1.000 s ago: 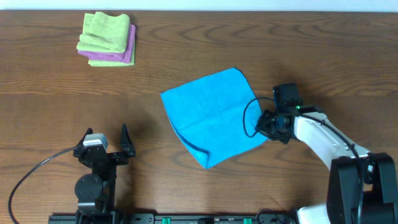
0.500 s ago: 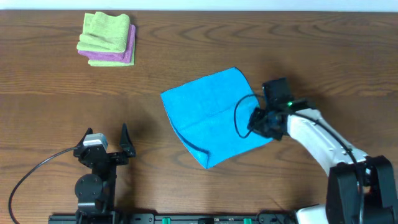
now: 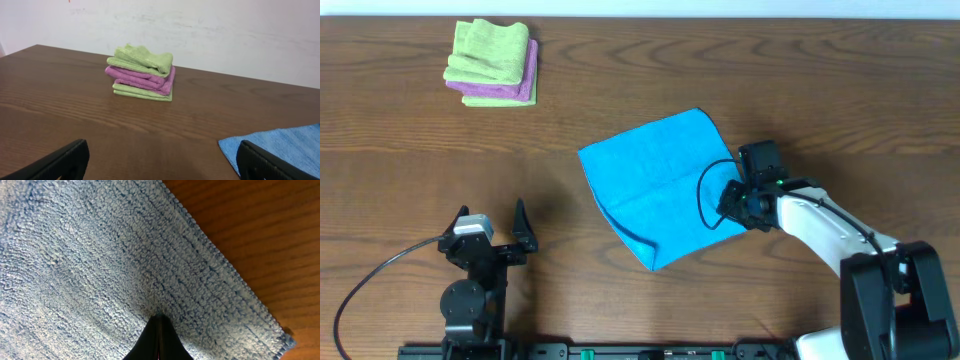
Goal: Fold the cloth
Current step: 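Grasp the cloth's right edge with the right gripper, then pull the cloth edge rightward to flatten the cloth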
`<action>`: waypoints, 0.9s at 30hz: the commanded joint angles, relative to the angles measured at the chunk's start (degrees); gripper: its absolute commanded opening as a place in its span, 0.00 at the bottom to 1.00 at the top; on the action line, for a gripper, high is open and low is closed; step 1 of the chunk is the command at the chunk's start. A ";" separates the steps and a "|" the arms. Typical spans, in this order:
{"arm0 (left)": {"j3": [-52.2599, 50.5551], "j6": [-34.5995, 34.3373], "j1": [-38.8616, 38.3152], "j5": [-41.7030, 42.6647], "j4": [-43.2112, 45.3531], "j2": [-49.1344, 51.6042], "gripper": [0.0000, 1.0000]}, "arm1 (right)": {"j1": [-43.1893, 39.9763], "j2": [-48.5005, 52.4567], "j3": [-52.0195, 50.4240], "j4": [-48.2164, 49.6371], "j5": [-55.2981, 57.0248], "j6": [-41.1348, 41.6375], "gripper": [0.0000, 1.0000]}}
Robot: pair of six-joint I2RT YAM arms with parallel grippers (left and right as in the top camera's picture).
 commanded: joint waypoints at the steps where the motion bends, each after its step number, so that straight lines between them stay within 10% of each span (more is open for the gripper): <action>1: -2.10 0.04 0.24 -0.57 -1.14 -0.26 0.95 | -0.59 4.13 -0.70 0.22 3.34 -1.14 0.01; 27: -2.10 0.04 0.24 -0.57 -1.14 -0.26 0.95 | -12.02 6.99 -0.70 24.37 6.91 -27.06 0.01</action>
